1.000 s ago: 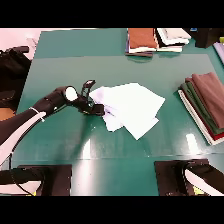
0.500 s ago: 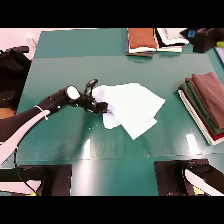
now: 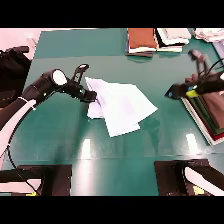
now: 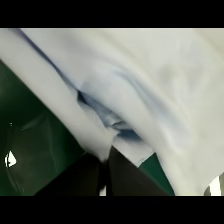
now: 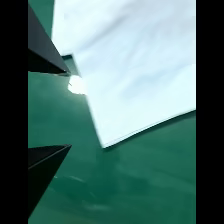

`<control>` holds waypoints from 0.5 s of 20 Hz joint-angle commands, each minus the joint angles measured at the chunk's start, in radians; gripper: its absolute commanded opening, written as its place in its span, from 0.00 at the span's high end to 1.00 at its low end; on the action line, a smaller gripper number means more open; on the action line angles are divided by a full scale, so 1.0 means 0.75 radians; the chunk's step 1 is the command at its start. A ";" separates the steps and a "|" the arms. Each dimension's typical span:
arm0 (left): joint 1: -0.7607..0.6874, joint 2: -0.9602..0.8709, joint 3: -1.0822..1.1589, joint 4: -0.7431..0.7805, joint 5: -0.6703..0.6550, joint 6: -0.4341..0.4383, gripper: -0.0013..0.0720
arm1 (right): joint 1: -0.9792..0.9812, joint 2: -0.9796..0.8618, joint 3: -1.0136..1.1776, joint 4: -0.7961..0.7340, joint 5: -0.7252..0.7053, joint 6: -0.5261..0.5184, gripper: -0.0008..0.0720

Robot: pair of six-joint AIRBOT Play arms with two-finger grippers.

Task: Fold the shirts.

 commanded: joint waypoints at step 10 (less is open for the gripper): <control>0.007 0.007 0.009 0.049 0.005 0.001 0.94 | 0.141 -0.481 -0.210 0.358 -0.441 0.015 0.41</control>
